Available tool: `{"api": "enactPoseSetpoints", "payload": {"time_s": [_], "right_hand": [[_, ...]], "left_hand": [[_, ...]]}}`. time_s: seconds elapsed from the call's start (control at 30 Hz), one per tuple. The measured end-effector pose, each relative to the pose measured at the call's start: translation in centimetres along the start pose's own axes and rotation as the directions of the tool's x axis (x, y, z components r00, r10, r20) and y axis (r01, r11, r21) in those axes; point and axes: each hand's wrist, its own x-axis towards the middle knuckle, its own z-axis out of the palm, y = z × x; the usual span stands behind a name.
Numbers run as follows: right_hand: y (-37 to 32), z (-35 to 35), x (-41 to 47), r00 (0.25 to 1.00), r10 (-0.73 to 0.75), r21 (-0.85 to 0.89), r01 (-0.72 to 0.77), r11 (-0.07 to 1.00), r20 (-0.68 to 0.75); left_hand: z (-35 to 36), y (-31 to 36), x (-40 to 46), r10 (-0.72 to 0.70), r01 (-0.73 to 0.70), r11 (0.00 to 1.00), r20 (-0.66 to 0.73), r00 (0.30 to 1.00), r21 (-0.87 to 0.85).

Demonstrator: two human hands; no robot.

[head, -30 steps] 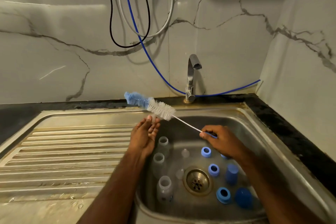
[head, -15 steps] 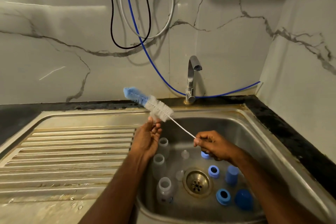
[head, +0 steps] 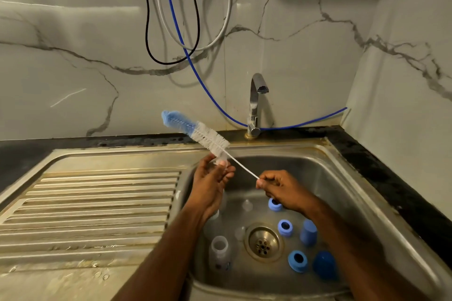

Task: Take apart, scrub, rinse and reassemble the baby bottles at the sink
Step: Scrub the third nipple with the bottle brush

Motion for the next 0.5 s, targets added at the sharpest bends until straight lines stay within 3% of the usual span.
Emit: {"api": "enactPoseSetpoints", "payload": {"time_s": [0.1,0.23,0.4,0.5], "right_hand": [[0.4,-1.0,0.0,0.999,0.02,-0.016,-0.021,1.0,-0.049],[1.1,-3.2,-0.6,0.994,0.042,-0.043,-0.047,0.998,-0.103],[2.2,-4.9,-0.9,0.981,0.093,-0.008,-0.095,0.995,-0.169],[2.2,-5.3,-1.3,0.977,0.11,0.009,-0.11,0.994,-0.182]], "left_hand": [[0.1,-1.4,-0.2,0.006,-0.044,0.932,0.106,0.994,0.359],[-0.4,-3.3,-0.6,0.032,-0.194,0.536,0.21,0.977,0.822],[-0.6,-4.5,-0.5,0.032,-0.401,0.133,0.4,0.916,0.906],[-0.6,-5.3,-0.9,-0.047,-0.506,0.083,0.511,0.858,0.858]]}}
